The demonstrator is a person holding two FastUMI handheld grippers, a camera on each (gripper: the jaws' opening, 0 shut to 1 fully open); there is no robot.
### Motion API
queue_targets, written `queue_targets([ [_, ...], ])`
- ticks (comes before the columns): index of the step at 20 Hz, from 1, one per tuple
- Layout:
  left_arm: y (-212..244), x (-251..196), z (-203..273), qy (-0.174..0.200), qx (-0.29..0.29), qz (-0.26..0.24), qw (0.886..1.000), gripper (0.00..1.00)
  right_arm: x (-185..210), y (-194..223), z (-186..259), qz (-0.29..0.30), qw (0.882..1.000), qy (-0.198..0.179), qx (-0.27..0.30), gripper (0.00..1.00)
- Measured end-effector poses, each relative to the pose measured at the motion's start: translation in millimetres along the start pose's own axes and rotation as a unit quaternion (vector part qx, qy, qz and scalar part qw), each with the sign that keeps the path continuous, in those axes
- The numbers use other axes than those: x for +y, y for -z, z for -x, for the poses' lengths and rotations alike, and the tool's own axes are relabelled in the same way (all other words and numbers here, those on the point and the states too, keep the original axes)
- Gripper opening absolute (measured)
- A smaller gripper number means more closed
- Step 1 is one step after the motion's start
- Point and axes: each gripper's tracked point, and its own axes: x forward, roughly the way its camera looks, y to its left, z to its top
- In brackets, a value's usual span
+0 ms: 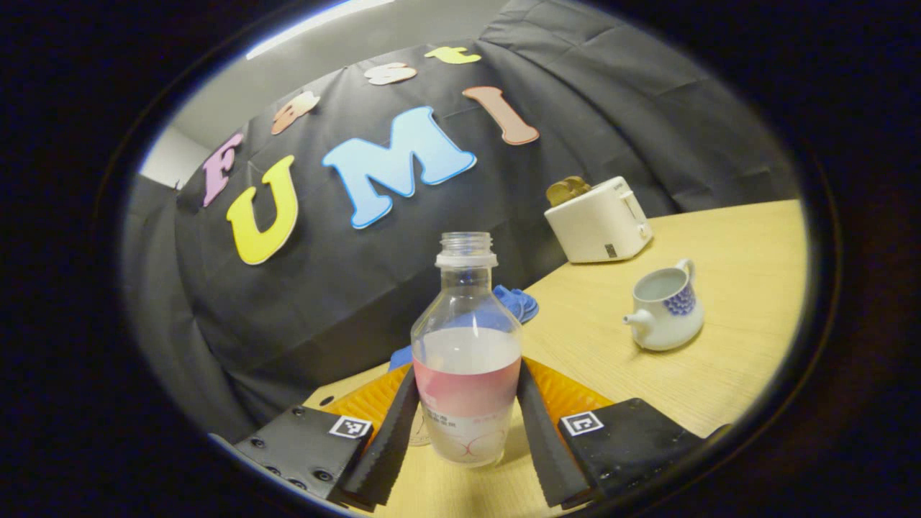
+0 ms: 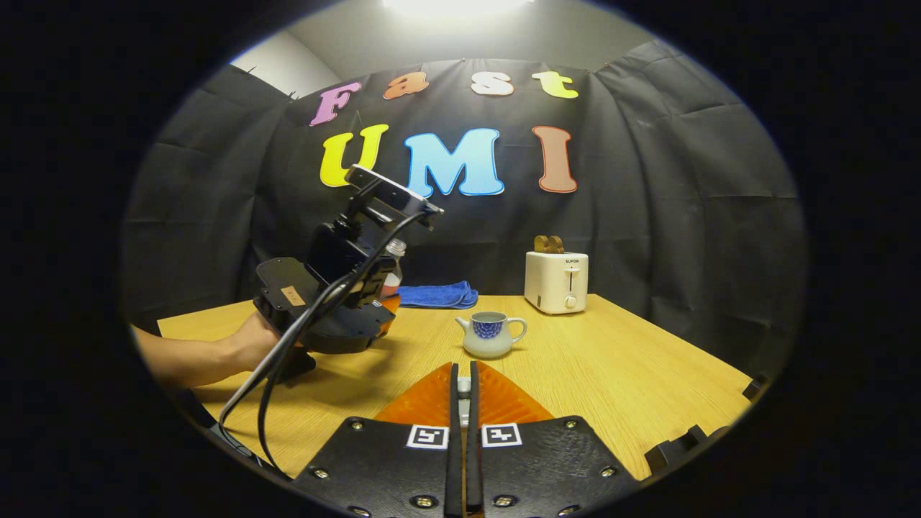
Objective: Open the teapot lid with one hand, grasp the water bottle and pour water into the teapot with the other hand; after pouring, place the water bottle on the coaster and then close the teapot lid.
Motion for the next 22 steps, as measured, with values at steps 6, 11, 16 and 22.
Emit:
queue_targets([
  [6,-8,-21,-6,0.014,-0.008,-0.056,0.998,0.86,-3,10,17,-0.004,1.0,0.001,0.009,0.03],
  [11,-3,-29,-17,0.025,0.006,-0.116,0.993,0.86,-3,16,28,-0.003,1.0,0.002,0.013,0.02],
  [16,-10,-50,-27,0.046,0.003,-0.231,0.972,0.87,-9,14,27,-0.004,1.0,0.009,0.009,0.02],
  [22,-3,-64,-34,0.066,0.022,-0.291,0.954,0.86,-17,19,27,-0.008,1.0,0.017,0.014,0.02],
])
